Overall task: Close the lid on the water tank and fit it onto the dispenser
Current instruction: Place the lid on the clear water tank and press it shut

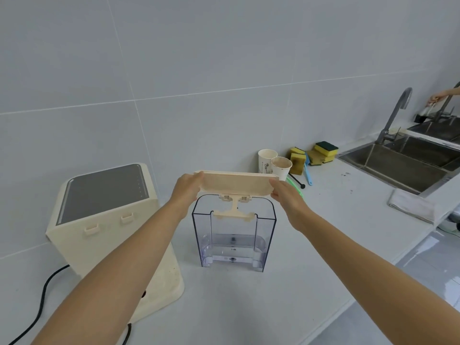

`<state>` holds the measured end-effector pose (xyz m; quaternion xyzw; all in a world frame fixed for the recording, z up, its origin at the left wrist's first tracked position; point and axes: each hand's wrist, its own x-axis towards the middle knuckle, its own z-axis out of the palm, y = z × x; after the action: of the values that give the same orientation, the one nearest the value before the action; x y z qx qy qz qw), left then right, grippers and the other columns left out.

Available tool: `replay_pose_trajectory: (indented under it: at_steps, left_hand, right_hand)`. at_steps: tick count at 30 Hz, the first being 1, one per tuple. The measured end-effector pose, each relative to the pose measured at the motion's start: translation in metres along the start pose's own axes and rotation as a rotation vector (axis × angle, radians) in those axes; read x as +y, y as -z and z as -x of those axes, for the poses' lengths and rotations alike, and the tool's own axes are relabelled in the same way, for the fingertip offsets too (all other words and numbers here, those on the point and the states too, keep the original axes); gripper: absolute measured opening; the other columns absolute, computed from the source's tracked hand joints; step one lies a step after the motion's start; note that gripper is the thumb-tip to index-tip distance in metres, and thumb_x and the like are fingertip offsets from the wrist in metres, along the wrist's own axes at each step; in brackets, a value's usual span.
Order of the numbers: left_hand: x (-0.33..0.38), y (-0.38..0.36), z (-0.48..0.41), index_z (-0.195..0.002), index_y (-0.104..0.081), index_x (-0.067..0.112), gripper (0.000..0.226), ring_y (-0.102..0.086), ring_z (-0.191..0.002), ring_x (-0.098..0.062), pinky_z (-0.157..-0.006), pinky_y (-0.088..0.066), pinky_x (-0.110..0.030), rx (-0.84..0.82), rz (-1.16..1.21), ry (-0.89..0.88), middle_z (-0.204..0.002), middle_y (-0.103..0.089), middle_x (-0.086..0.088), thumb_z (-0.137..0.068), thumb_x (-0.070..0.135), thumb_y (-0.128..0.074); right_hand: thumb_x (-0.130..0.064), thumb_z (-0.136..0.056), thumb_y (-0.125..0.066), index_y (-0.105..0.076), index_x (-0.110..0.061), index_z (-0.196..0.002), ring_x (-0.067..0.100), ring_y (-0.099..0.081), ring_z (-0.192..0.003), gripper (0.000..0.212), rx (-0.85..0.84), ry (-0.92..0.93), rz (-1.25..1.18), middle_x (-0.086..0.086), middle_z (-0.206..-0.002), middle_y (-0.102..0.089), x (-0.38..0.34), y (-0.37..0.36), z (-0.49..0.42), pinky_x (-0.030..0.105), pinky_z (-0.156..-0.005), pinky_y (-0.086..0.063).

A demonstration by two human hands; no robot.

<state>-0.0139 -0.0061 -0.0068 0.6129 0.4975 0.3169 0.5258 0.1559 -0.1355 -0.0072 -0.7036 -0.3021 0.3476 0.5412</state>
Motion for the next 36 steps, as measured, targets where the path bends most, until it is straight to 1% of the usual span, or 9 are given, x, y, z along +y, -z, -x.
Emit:
replay_pose_trajectory:
  at_steps: [4,8,12,16,20,24,29,32,36]
  left_hand:
    - [-0.017,-0.002,0.012,-0.116,-0.051,0.003,0.04,-0.05,-0.104,-0.022,-0.099,-0.042,-0.041,0.097,-0.013,-0.067,-0.107,-0.05,-0.004,-0.093,0.035,-0.043]
    - [-0.03,0.0,0.022,-0.097,-0.056,0.006,0.027,-0.054,-0.097,-0.021,-0.094,-0.045,-0.041,0.166,0.035,-0.093,-0.098,-0.056,-0.004,-0.092,0.031,-0.047]
    - [-0.041,0.002,0.03,-0.077,-0.055,0.008,0.022,-0.05,-0.082,-0.02,-0.077,-0.043,-0.033,0.208,0.039,-0.114,-0.078,-0.054,-0.003,-0.091,0.024,-0.048]
    - [-0.048,-0.007,0.041,-0.067,-0.052,0.008,0.025,-0.041,-0.071,-0.021,-0.055,-0.031,-0.021,0.225,-0.018,-0.136,-0.061,-0.046,0.002,-0.09,0.017,-0.048]
    - [-0.055,-0.011,0.046,-0.082,-0.062,0.008,0.018,-0.045,-0.077,-0.019,-0.059,-0.033,-0.015,0.227,-0.07,-0.216,-0.078,-0.054,-0.006,-0.091,0.012,-0.046]
    - [-0.061,-0.01,0.049,-0.091,-0.065,0.001,0.021,-0.041,-0.078,-0.018,-0.055,-0.03,-0.013,0.203,-0.147,-0.278,-0.08,-0.051,-0.003,-0.091,0.008,-0.045]
    - [-0.062,-0.01,0.054,-0.117,-0.06,0.003,0.03,-0.055,-0.092,-0.02,-0.068,-0.026,-0.007,0.18,-0.224,-0.263,-0.121,-0.061,-0.011,-0.094,0.01,-0.043]
    - [-0.065,-0.009,0.059,-0.131,-0.048,0.008,0.038,-0.061,-0.092,-0.017,-0.083,-0.035,-0.01,0.148,-0.333,-0.289,-0.148,-0.039,-0.007,-0.095,0.013,-0.041]
    - [-0.067,-0.01,0.062,-0.137,-0.04,0.01,0.042,-0.052,-0.121,-0.033,-0.106,-0.039,-0.04,0.103,-0.458,-0.301,-0.152,-0.032,-0.004,-0.095,0.016,-0.042]
  right_hand:
    - [-0.026,-0.093,-0.04,-0.049,-0.008,-0.128,0.025,-0.044,-0.125,0.04,0.087,0.025,0.037,0.009,-0.138,-0.047,0.006,-0.002,0.009,0.03,-0.097,-0.033]
    - [-0.027,-0.092,-0.045,-0.055,0.006,-0.115,0.035,-0.053,-0.116,0.042,0.183,0.002,0.051,0.026,-0.125,-0.056,0.013,-0.004,0.021,0.043,-0.1,-0.042]
    - [-0.023,-0.092,-0.043,-0.057,0.008,-0.114,0.029,-0.049,-0.069,0.04,0.178,0.082,0.15,0.03,-0.084,-0.058,0.021,-0.007,0.033,0.036,-0.066,-0.042]
    - [-0.016,-0.094,-0.039,-0.052,0.01,-0.115,0.046,-0.05,-0.11,0.036,0.187,0.094,0.239,0.033,-0.117,-0.057,0.03,-0.012,0.042,0.054,-0.098,-0.039]
    - [-0.013,-0.095,-0.037,-0.052,0.01,-0.116,0.029,-0.045,-0.076,0.035,0.169,0.145,0.337,0.03,-0.093,-0.06,0.037,-0.014,0.043,0.036,-0.071,-0.035]
    - [-0.015,-0.096,-0.034,-0.053,0.005,-0.112,0.026,-0.041,-0.07,0.032,0.137,0.184,0.458,0.01,-0.067,-0.049,0.043,-0.014,0.042,0.032,-0.062,-0.03]
    - [-0.017,-0.098,-0.029,-0.04,-0.002,-0.131,0.033,-0.057,-0.085,0.038,0.092,0.243,0.669,0.023,-0.135,-0.048,0.042,-0.017,0.047,0.037,-0.068,-0.043]
    - [-0.019,-0.098,-0.031,-0.035,-0.005,-0.135,0.03,-0.057,-0.089,0.04,0.086,0.245,0.696,0.019,-0.14,-0.045,0.043,-0.017,0.045,0.028,-0.067,-0.04]
    - [-0.022,-0.098,-0.029,-0.036,-0.005,-0.135,0.032,-0.057,-0.107,0.042,0.08,0.251,0.725,0.017,-0.144,-0.041,0.042,-0.016,0.045,0.025,-0.073,-0.038]
